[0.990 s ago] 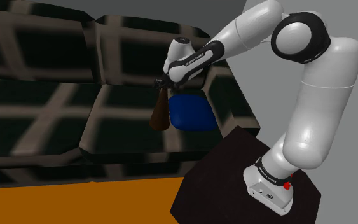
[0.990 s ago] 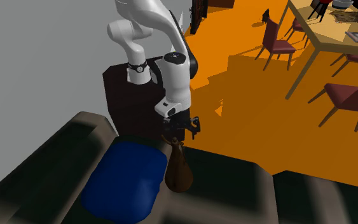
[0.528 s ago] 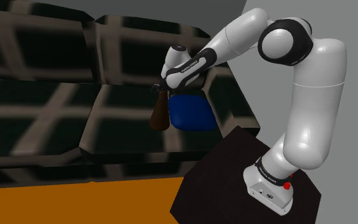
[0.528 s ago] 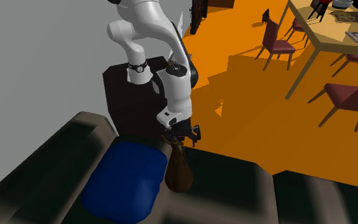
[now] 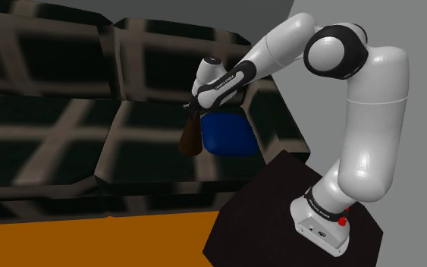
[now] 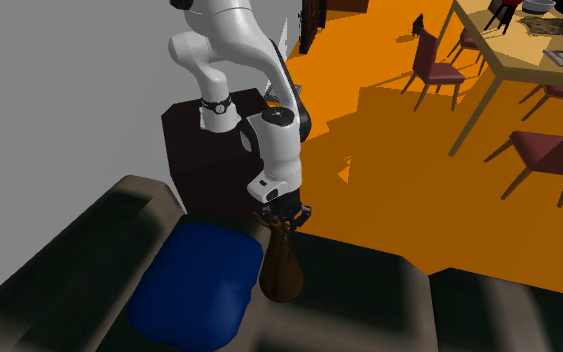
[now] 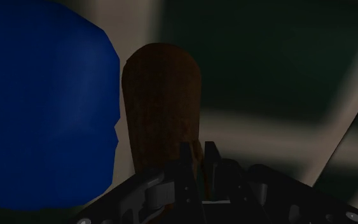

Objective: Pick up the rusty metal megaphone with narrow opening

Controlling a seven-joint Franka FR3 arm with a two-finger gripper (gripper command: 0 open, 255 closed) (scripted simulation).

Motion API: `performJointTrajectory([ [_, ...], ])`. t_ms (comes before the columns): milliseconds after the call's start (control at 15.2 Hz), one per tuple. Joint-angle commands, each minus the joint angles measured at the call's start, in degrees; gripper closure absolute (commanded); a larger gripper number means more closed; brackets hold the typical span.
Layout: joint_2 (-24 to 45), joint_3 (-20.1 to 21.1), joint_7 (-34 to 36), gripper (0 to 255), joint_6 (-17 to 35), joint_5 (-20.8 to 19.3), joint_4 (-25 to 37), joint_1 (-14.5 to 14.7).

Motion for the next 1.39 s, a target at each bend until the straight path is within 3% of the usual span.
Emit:
performJointTrajectory([
  [0, 0.0, 0.0, 0.0, 255, 0.0, 0.0, 0.0, 0.0],
  [264, 0.1, 0.0, 0.0, 255, 0.0, 0.0, 0.1, 0.0],
  [1320, -8.3, 1.0, -1.2, 255, -8.8, 1.3, 0.5, -0.7],
])
